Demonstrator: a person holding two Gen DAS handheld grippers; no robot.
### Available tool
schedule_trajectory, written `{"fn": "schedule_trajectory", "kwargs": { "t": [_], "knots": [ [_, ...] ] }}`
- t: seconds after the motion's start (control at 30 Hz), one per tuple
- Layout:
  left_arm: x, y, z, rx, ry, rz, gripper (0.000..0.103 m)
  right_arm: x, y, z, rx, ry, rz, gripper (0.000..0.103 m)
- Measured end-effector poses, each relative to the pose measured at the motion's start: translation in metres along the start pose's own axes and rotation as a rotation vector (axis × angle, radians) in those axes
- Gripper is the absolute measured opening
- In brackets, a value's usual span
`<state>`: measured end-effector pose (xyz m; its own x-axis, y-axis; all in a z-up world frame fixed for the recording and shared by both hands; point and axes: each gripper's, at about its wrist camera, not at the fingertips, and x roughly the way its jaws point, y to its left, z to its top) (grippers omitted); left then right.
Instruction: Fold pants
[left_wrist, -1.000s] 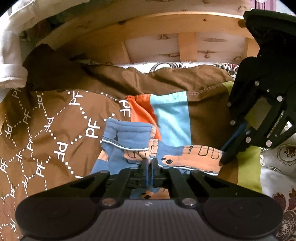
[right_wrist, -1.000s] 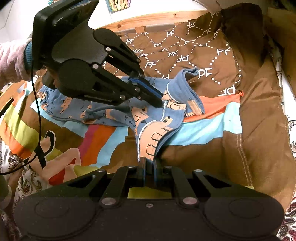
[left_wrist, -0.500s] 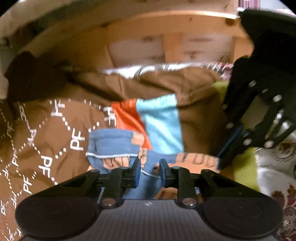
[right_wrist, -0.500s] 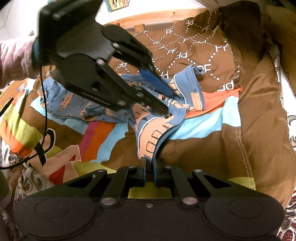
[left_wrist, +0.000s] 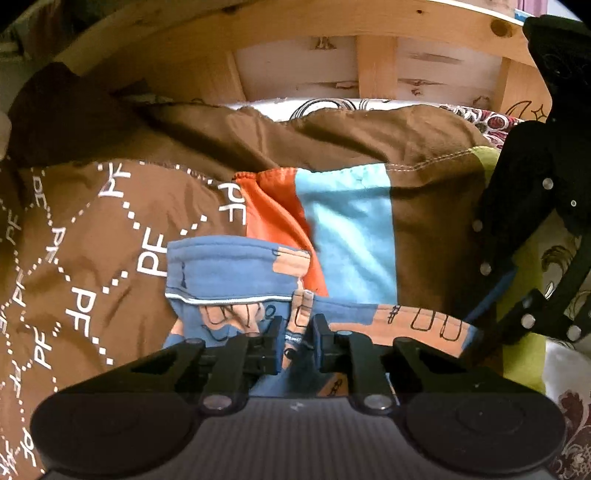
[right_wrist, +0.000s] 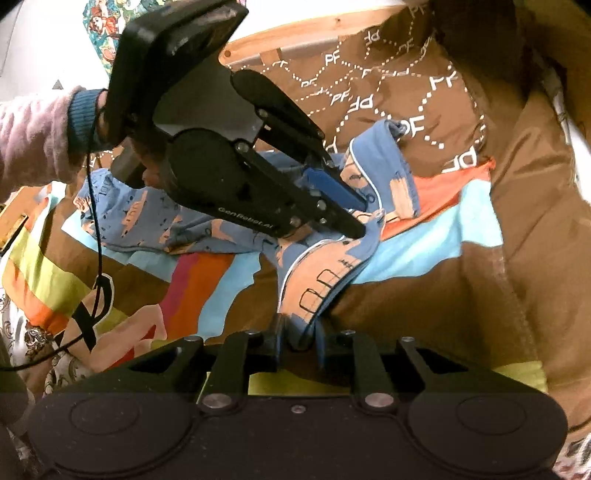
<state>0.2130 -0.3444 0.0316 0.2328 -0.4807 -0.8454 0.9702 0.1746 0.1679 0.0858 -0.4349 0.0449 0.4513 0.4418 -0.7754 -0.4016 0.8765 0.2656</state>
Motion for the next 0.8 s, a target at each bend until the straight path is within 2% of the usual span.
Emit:
{"fn": "schedule_trajectory", "kwargs": {
  "t": [0.03, 0.27, 0.37, 0.5, 0.67, 0.77, 0.8],
  "knots": [
    [-0.003, -0.001, 0.000, -0.006, -0.009, 0.010, 0.013, 0.000, 0.003, 0.000, -0.015, -0.001, -0.008, 0.008],
    [-0.066, -0.007, -0.007, -0.044, -0.192, 0.110, 0.012, -0.022, 0.020, 0.002, -0.119, -0.066, -0.044, 0.006],
    [-0.080, -0.001, -0.003, -0.024, -0.229, 0.182, 0.012, -0.028, 0.022, 0.015, -0.141, -0.109, -0.052, 0.006],
    [-0.071, 0.023, 0.005, -0.069, -0.228, 0.255, 0.012, -0.024, 0.016, 0.039, -0.173, -0.141, -0.089, 0.007],
    [-0.029, 0.044, 0.014, -0.066, -0.239, 0.307, 0.014, -0.011, -0.008, 0.058, -0.171, -0.145, -0.155, 0.007],
    [-0.007, 0.053, 0.012, -0.069, -0.219, 0.293, 0.026, 0.002, -0.029, 0.062, -0.133, -0.104, -0.161, 0.014],
    [-0.005, 0.058, 0.010, -0.082, -0.216, 0.298, 0.036, 0.003, -0.035, 0.061, -0.122, -0.104, -0.164, 0.022]
  ]
}}
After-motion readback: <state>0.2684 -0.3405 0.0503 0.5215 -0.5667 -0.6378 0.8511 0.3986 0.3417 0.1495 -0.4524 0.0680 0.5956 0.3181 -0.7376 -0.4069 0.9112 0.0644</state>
